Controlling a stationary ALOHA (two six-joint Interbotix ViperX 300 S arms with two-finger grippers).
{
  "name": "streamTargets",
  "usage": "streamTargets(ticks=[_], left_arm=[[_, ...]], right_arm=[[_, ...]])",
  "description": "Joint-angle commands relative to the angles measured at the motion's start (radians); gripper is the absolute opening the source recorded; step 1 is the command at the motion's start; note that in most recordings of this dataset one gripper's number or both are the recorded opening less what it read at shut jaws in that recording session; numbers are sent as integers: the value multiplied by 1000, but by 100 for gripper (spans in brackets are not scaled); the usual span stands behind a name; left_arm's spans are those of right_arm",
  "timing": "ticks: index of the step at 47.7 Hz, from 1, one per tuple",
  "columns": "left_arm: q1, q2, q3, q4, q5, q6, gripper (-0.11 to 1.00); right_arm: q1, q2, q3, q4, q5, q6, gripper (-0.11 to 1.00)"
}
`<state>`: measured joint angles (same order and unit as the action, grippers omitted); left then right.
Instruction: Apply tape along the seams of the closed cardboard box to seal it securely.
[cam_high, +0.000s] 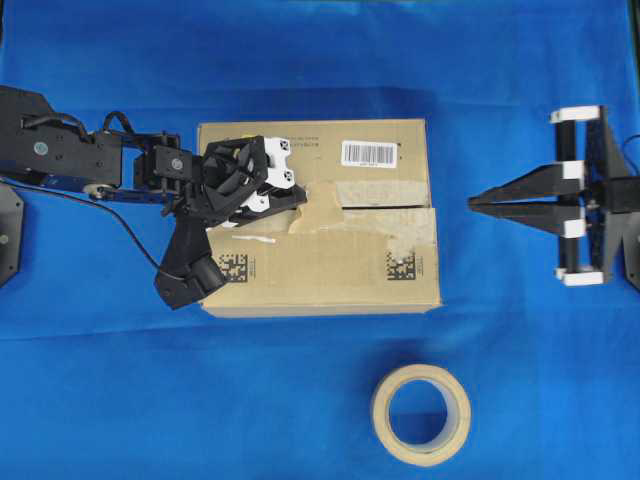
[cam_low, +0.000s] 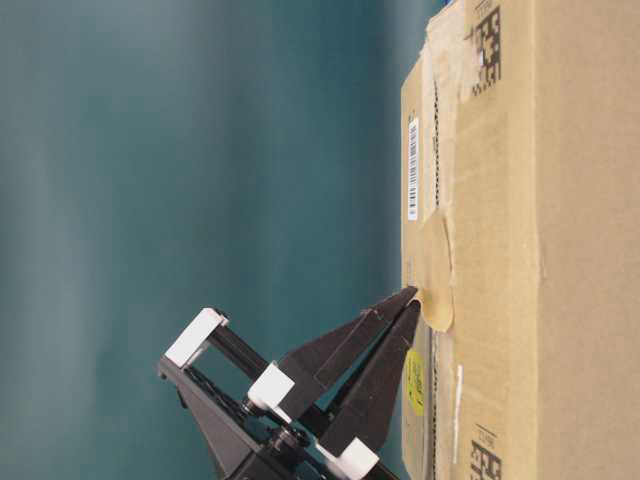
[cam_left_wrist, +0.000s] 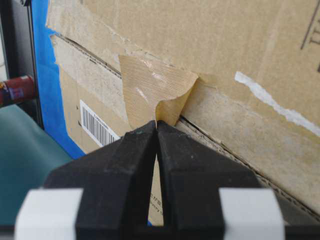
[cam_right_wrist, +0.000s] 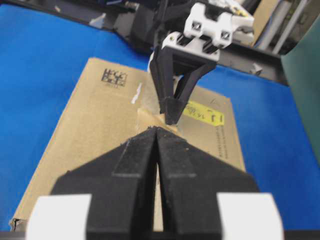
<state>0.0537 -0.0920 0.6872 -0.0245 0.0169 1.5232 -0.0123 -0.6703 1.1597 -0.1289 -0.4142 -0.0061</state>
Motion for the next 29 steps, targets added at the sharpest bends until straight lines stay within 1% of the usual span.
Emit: streamTargets(ticks=[1,7,11,16,23,29], left_arm=[[3,-26,-8,-2,-5,0,0],[8,-28,-8,-2,-5,0,0],[8,-28,-6,-2,-5,-2,0],[8,-28,-6,-2,6,-5,0],[8,-28,-6,-2,34,-3,0],[8,-28,-6,-2,40,-2,0]], right_arm=[[-5,49,-44,3,-41,-2,0],[-25,127,-89,9,-51,8,0],[-43,189,-123,23,-51,11,0],[-64,276,-178,51,-52,12,0],[-80,393,-267,77,-44,14,0],[-81,468,-344,81,-18,14,0]])
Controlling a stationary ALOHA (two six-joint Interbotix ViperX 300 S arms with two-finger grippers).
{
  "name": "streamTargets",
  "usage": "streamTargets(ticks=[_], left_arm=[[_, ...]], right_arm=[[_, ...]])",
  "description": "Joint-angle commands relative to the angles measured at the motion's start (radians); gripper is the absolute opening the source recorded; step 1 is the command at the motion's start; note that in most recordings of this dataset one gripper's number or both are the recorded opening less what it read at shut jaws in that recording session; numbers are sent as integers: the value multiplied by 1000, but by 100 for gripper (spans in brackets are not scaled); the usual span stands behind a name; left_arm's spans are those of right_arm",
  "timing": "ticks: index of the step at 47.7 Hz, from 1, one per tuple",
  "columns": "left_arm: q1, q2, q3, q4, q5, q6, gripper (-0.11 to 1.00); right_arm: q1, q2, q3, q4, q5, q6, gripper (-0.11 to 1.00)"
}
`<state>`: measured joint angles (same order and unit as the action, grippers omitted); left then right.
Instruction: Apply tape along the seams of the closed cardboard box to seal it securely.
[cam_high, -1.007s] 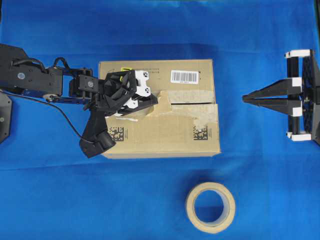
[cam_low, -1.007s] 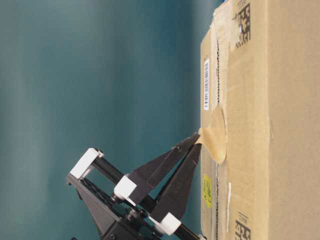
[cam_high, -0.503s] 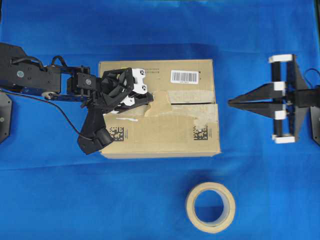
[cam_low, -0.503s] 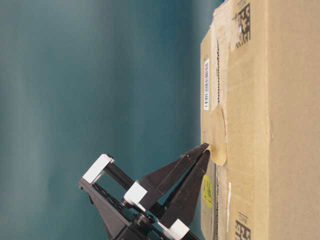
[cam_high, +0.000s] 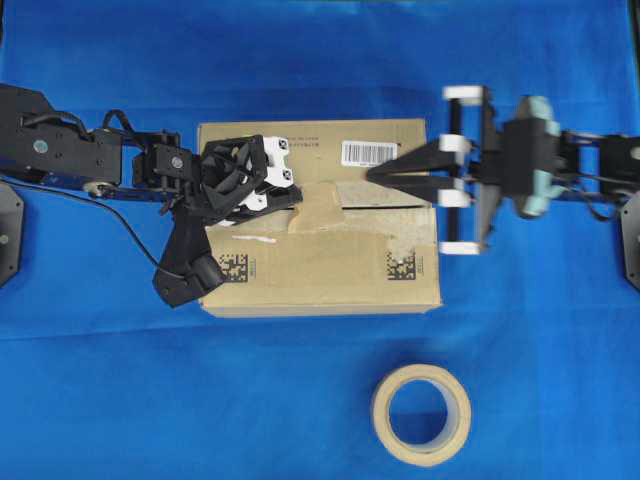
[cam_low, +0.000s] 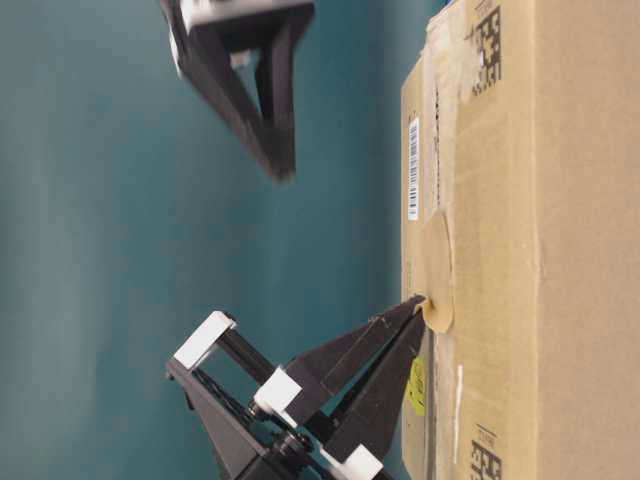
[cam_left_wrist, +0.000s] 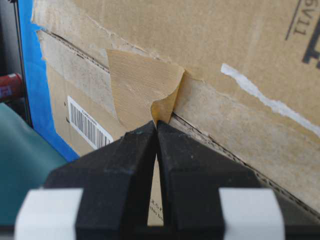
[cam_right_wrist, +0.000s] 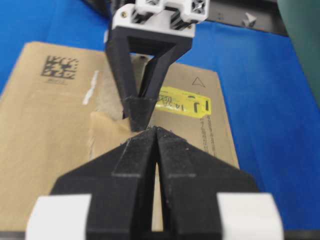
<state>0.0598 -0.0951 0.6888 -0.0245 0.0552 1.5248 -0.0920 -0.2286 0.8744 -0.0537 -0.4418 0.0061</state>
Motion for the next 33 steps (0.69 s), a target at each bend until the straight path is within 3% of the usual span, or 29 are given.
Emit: streamTargets(ticks=[1,15,19,25,27,33], left_arm=[[2,-25,-8,-2,2,-3,0],[2,-25,-8,-2,6,-3,0],[2,-25,-8,-2,6,-3,0],[2,-25,-8,-2,6,-2,0],[3,-25,-8,-2,6,-2,0],[2,-25,-8,-2,6,-2,0]], right_arm=[[-2,38,-71,5,17,2,0],[-2,117,-160,6,67,51,2],[0,118,-158,6,63,61,20],[12,121,-149,6,48,64,57],[15,127,-147,6,44,64,57],[18,155,-146,6,40,91,44]])
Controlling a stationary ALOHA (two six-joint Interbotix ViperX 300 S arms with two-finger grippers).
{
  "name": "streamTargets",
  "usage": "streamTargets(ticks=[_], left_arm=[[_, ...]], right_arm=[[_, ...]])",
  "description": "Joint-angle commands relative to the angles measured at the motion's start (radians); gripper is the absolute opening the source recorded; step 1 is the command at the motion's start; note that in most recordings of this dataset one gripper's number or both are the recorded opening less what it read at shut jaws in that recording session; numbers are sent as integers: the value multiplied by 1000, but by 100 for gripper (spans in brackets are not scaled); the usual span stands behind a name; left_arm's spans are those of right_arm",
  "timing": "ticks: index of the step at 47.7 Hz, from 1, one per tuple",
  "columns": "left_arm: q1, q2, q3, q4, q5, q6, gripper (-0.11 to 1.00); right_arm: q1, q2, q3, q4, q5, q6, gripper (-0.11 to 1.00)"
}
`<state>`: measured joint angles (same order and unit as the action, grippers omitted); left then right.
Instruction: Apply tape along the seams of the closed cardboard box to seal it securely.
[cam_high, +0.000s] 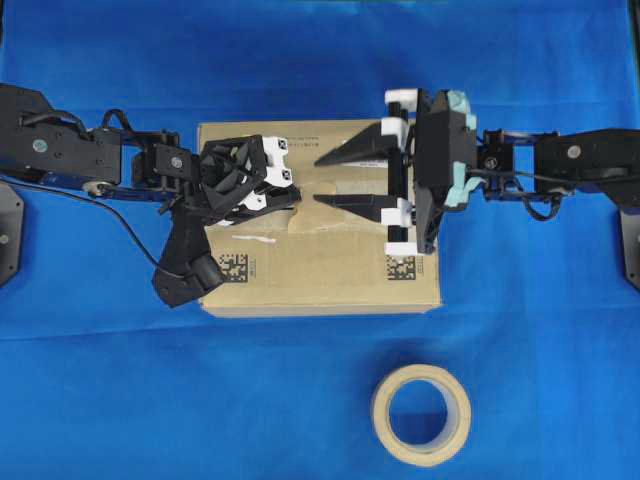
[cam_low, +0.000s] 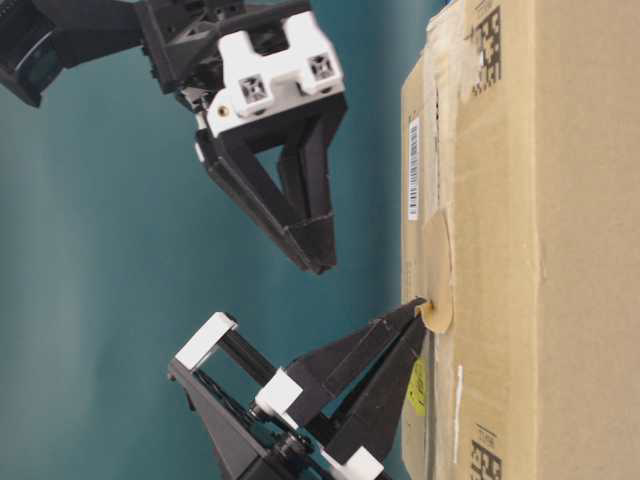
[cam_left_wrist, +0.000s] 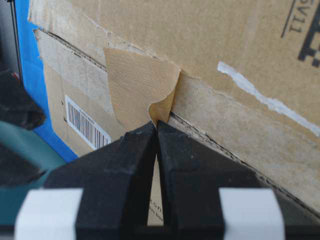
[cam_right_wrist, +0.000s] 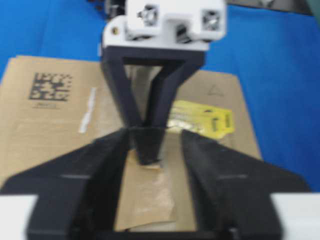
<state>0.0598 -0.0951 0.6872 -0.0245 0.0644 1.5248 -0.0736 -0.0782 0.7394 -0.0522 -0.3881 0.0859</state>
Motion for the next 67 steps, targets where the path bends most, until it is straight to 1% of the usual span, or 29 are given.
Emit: streamTargets(ticks=[1,6,20,36,46,55,63,66,67], left_arm=[[2,-25,-8,-2,-3,-2,0],[2,-25,-6,-2,-2,-2,0],[3,-25,-6,-2,-3,-3,0],[3,-23,-14,-2,-3,-3,0],[2,-31,-20,-2,-2,-21,0],[2,-41,-34,-2,23,-23,0],[3,-35,-40,-2,72,-21,1],[5,-35,-41,-2,75,-23,3],[5,-35,-41,-2,75,-21,6]], right_arm=[[0,12,-11,5,-17,17,42],[0,51,-15,5,-35,37,36],[8,112,-18,5,-81,55,35],[8,138,-20,5,-75,66,35],[8,137,-20,5,-75,67,35],[8,138,-20,5,-74,67,35],[8,138,-20,5,-75,66,35],[6,138,-20,5,-77,67,35],[6,138,-20,3,-77,66,35]])
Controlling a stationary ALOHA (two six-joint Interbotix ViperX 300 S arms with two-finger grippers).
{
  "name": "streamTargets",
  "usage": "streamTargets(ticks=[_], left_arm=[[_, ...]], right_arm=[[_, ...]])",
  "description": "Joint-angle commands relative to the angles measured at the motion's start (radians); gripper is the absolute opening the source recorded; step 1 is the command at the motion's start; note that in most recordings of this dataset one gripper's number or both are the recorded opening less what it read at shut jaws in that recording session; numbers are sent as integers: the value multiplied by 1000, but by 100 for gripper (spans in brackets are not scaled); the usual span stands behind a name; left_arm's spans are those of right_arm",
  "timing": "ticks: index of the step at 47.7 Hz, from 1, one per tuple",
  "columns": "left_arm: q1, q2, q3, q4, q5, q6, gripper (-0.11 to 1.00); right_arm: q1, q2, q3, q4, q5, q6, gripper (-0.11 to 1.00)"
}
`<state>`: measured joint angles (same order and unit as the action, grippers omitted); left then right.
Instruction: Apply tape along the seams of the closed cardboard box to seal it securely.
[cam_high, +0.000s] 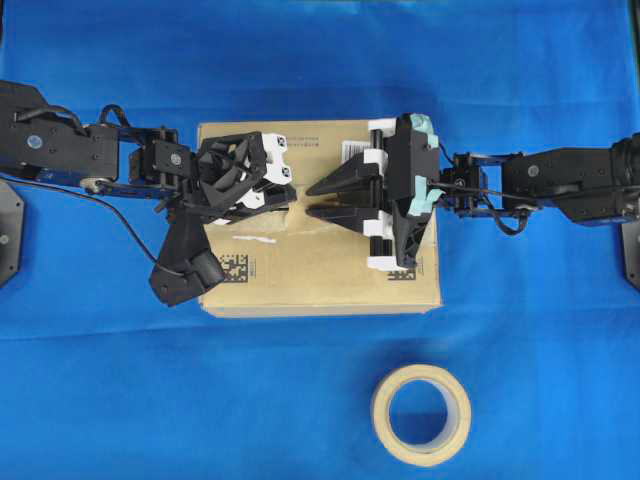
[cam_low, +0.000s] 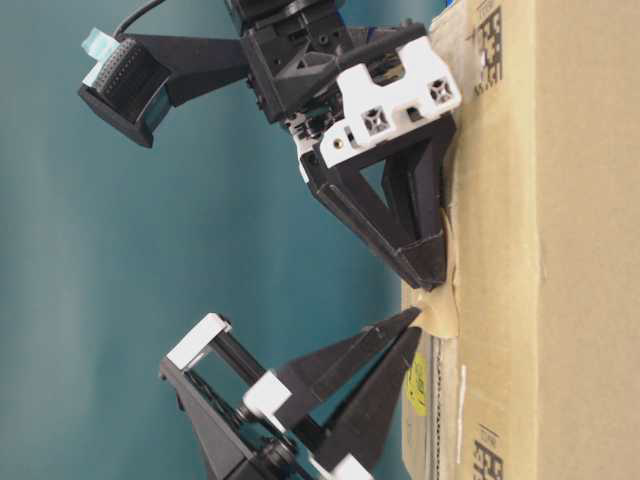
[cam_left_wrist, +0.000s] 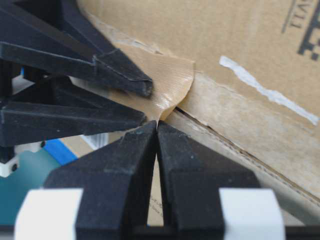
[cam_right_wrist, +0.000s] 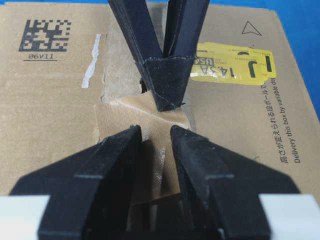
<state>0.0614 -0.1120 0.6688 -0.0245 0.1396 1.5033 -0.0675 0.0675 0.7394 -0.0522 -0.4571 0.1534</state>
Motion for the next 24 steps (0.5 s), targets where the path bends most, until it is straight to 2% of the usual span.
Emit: streamTargets(ticks=[1,4,9,13,20,24], left_arm=[[3,-18,-23,-2,0,2,11],[3,-18,-23,0,5,11,26],[3,-18,-23,3,3,15,60],[3,-17,-25,3,3,15,78],[3,-15,-31,9,0,18,68],[3,-9,-40,12,2,20,68]], right_arm=[[2,-9,-20,5,-8,-2,35],[0,-8,-20,5,-9,-2,35],[2,-8,-18,5,-9,-2,35],[2,-9,-17,5,-6,-2,35],[2,-9,-15,5,-6,-2,35],[2,-9,-15,5,-5,-2,35]])
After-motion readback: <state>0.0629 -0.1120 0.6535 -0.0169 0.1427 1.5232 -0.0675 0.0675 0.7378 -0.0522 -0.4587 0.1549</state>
